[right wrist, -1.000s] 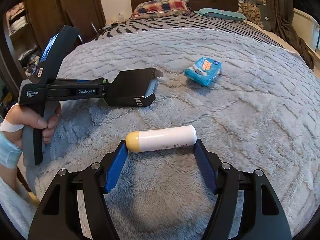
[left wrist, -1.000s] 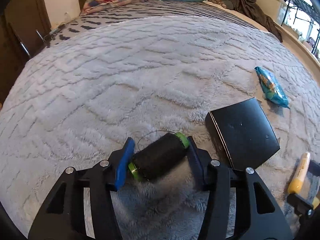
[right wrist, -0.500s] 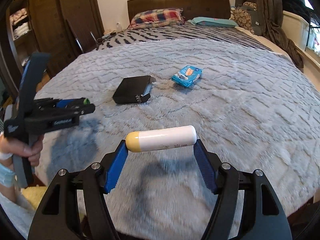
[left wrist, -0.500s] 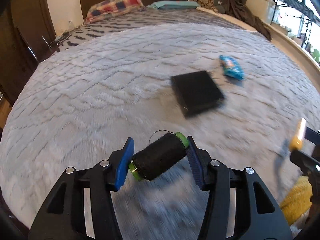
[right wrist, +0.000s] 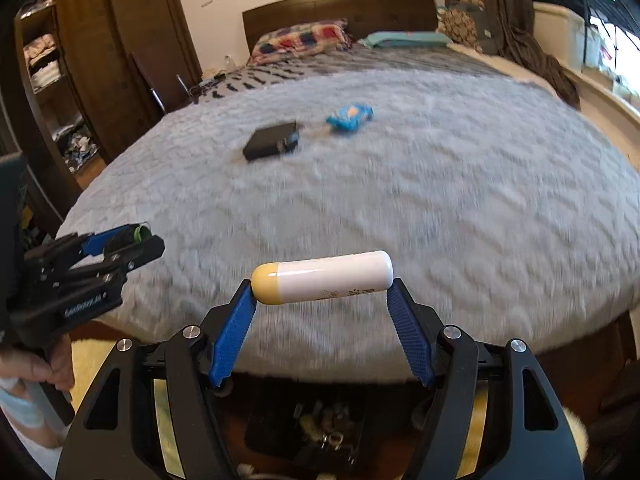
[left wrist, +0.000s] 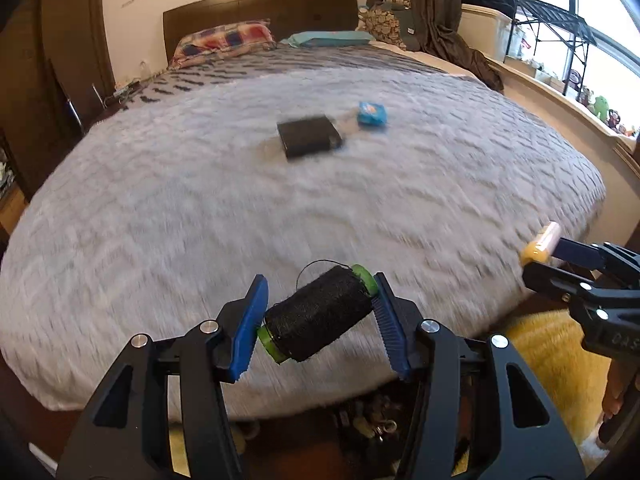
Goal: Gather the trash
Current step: 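Lower the spool and tube into the dark bin and open both grippers, then raise both open grippers back over the black box and wipes pack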
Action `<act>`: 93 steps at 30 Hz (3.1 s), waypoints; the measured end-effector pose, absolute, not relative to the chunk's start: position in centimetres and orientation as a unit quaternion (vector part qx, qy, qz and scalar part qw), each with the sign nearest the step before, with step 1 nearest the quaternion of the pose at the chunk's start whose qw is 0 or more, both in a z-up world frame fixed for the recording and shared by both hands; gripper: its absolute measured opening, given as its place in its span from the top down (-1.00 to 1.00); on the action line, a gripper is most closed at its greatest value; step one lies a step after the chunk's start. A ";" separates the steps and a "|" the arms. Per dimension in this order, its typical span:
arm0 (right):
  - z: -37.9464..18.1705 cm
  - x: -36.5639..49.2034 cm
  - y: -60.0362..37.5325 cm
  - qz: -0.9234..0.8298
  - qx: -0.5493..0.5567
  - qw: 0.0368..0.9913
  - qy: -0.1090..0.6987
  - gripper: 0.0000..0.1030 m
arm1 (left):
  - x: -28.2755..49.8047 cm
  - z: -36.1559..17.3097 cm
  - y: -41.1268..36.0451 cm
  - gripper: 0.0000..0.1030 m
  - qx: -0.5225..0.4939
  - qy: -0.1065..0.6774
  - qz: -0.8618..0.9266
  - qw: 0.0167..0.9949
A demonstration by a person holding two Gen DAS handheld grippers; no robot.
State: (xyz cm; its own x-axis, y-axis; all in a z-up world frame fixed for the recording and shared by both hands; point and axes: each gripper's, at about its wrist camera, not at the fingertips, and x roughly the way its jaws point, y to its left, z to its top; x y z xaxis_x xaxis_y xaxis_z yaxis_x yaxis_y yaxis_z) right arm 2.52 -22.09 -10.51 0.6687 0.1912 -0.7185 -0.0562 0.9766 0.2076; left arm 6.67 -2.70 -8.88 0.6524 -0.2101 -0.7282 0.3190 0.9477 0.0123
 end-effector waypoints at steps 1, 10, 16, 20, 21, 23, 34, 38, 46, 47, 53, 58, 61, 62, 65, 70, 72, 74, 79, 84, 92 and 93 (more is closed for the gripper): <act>-11.2 1.9 -22.1 0.071 0.090 0.905 0.409 -0.33 | 5.9 -9.5 -2.7 0.02 0.066 0.395 -0.151 0.904; -15.5 -1.2 -21.2 0.064 0.084 0.886 0.452 -0.33 | 0.8 -16.3 -2.8 0.02 0.057 0.458 -0.167 0.871; -18.6 -1.5 -20.5 0.062 0.074 0.869 0.484 -0.33 | 0.1 -20.6 -3.1 0.02 0.073 0.504 -0.175 0.843; -21.1 -1.1 -19.9 0.062 0.070 0.854 0.511 -0.33 | 0.2 -23.2 -3.5 0.02 0.072 0.531 -0.185 0.824; -21.6 -1.0 -19.8 0.063 0.070 0.851 0.517 -0.33 | 0.3 -24.0 -3.6 0.02 0.072 0.539 -0.188 0.818; -22.8 -0.8 -19.6 0.066 0.072 0.843 0.530 -0.33 | 0.4 -25.1 -3.8 0.02 0.077 0.550 -0.191 0.810; -26.9 0.7 -19.6 0.073 0.086 0.814 0.570 -0.33 | 1.6 -28.7 -4.5 0.02 0.069 0.591 -0.204 0.777; -27.3 1.6 -19.9 0.073 0.093 0.811 0.573 -0.33 | 2.1 -29.3 -4.6 0.01 0.068 0.596 -0.207 0.773; -26.5 2.4 -20.5 0.073 0.099 0.815 0.567 -0.50 | 3.0 -28.9 -4.5 -0.34 0.055 0.602 -0.212 0.768; -26.3 2.4 -20.6 0.070 0.098 0.817 0.564 -0.55 | 3.1 -28.7 -4.4 -0.36 0.055 0.600 -0.211 0.769; -23.5 1.7 -21.5 0.049 0.100 0.840 0.532 -0.74 | 3.0 -26.1 -3.4 -0.57 0.056 0.574 -0.194 0.794; -20.6 0.7 -22.8 0.027 0.100 0.861 0.498 -0.90 | 2.7 -22.1 -2.5 -0.70 0.057 0.536 -0.180 0.823; -18.4 0.4 -23.4 0.018 0.098 0.875 0.474 -0.90 | 2.4 -19.6 -2.0 -0.72 0.056 0.512 -0.176 0.839; -17.5 0.3 -23.7 0.016 0.096 0.880 0.464 -0.91 | 2.4 -18.9 -1.9 -0.72 0.056 0.505 -0.175 0.843; -15.6 0.6 -24.1 0.008 0.088 0.892 0.443 -0.91 | 2.9 -16.7 -1.4 -0.73 0.055 0.485 -0.170 0.856; -12.8 2.6 -25.1 -0.004 0.074 0.904 0.420 -0.91 | 4.8 -13.9 -0.9 -0.74 0.064 0.459 -0.155 0.872; -12.2 3.8 -25.3 -0.009 0.067 0.907 0.416 -0.91 | 5.9 -13.0 -0.9 -0.75 0.068 0.451 -0.151 0.877; -11.8 5.4 -25.5 -0.011 0.062 0.907 0.416 -0.91 | 7.3 -12.2 -1.0 -0.78 0.068 0.445 -0.149 0.881; -11.2 9.4 -25.7 -0.017 0.051 0.907 0.418 -0.91 | 11.9 -10.7 -1.5 -0.79 0.065 0.441 -0.134 0.885; -10.5 14.8 -25.6 -0.029 0.045 0.908 0.415 -0.91 | 16.7 -9.8 -3.3 -0.79 0.072 0.436 -0.129 0.888; -9.5 24.5 -25.8 -0.023 0.079 0.906 0.415 -0.91 | 23.4 -8.9 -5.2 -0.79 0.074 0.426 -0.118 0.894; -9.5 25.2 -25.8 -0.023 0.081 0.906 0.415 -0.91 | 24.4 -8.8 -5.5 -0.79 0.075 0.425 -0.119 0.894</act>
State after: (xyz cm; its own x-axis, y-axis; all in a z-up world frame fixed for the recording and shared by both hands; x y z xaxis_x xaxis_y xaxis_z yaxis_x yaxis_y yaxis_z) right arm 25.20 -25.78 -9.51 0.6538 0.0261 -0.7562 0.1091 0.9857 0.1284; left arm 24.40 -5.49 -8.78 0.6111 -0.1499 -0.7772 0.2767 0.9604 0.0323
